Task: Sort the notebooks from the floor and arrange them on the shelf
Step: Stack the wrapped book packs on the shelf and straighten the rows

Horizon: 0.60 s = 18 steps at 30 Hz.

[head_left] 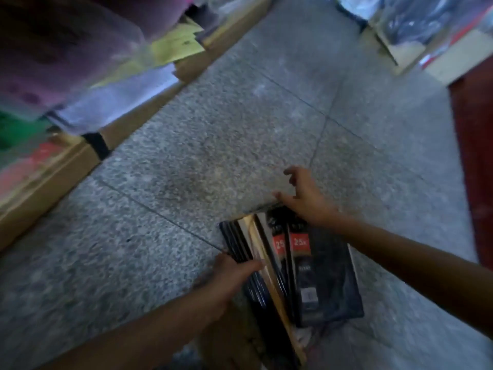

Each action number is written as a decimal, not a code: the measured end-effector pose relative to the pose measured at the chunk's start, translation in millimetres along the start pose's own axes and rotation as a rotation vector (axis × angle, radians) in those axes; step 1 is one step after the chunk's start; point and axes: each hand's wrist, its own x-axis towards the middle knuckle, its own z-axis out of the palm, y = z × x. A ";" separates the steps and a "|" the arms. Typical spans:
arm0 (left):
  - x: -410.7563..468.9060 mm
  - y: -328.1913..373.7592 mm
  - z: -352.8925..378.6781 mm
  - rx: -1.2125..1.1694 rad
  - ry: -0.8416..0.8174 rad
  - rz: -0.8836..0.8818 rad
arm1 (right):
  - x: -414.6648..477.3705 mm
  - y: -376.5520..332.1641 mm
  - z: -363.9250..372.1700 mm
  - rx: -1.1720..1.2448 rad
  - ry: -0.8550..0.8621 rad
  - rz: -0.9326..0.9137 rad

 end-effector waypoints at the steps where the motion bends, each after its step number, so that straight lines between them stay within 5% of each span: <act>1: 10.7 -12.1 5.3 -0.011 0.014 0.028 | -13.4 10.0 -1.6 0.036 0.129 0.092; 5: 5.2 1.1 20.1 -0.021 0.018 -0.006 | -66.2 52.0 -6.9 0.096 0.362 0.486; 8: 16.2 5.6 24.4 0.000 0.052 -0.092 | -101.8 75.0 -9.1 0.393 0.152 0.731; 11: 35.7 2.8 19.8 -0.096 0.041 -0.131 | -130.2 80.9 -10.1 0.723 -0.211 0.750; 14: 35.5 21.7 14.2 -0.316 -0.039 -0.232 | -123.4 79.3 -13.7 0.733 -0.240 0.708; 18: 37.9 44.0 -2.4 -0.310 -0.141 -0.229 | -91.4 56.3 -14.1 0.727 -0.355 0.614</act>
